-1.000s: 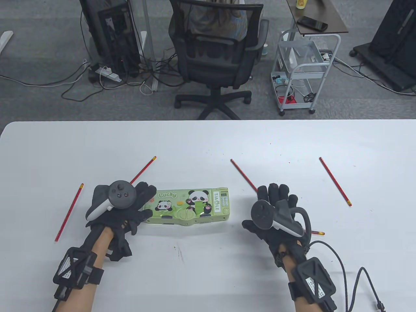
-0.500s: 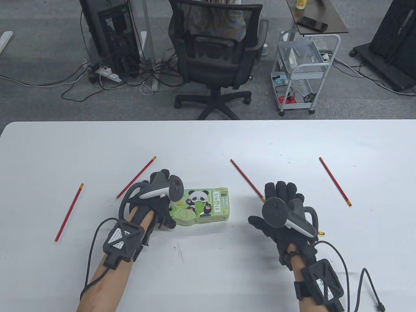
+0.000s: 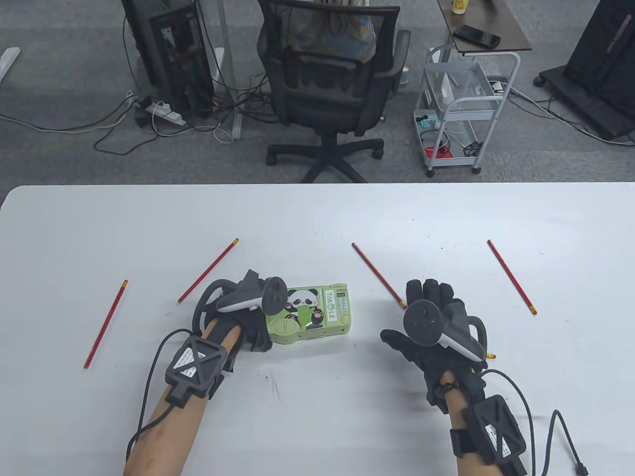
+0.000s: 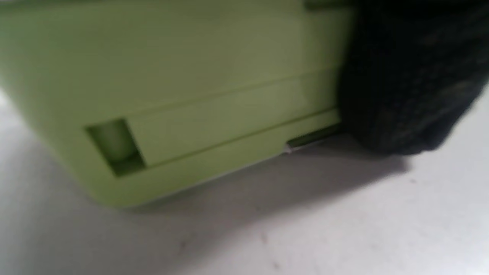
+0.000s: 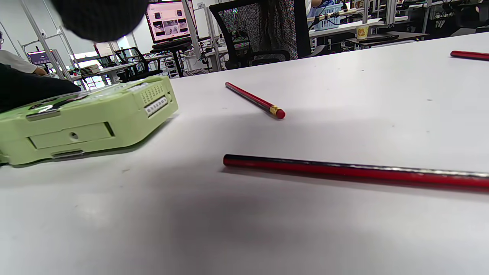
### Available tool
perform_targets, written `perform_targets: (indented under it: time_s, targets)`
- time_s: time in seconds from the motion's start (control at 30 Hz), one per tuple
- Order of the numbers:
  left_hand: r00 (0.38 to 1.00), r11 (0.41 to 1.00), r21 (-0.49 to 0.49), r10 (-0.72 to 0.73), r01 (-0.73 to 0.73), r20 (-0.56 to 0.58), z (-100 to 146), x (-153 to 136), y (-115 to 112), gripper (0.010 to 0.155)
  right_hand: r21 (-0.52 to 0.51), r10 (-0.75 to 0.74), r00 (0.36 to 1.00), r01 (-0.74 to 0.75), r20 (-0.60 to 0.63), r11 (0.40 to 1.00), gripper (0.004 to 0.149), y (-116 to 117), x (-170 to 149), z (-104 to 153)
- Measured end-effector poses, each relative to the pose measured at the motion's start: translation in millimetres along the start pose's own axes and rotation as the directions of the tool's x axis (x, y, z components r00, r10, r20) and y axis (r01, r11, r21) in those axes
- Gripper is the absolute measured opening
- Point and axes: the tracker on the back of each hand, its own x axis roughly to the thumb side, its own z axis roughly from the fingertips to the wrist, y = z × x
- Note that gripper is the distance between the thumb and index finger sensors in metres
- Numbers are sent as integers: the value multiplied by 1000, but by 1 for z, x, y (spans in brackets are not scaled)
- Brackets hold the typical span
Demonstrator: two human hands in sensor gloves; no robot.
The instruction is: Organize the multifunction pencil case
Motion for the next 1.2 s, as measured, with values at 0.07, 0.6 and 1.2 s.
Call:
perform_targets:
  time_s: [0.07,0.6,1.2]
  targets:
    - [997,996,59,71,-72,19,8,-5,3,125,-5,-15,1000,15,6,1000,105,0,0,0]
    - [625,643,147,622,-752,472,73,18,23,126,168,-726,500,757,472,631,128,-14,69,-11]
    - [845,729,499,534,-469,15,142,-97,1,106,-45,-290,858,340,423,939,126,-48,140,-31]
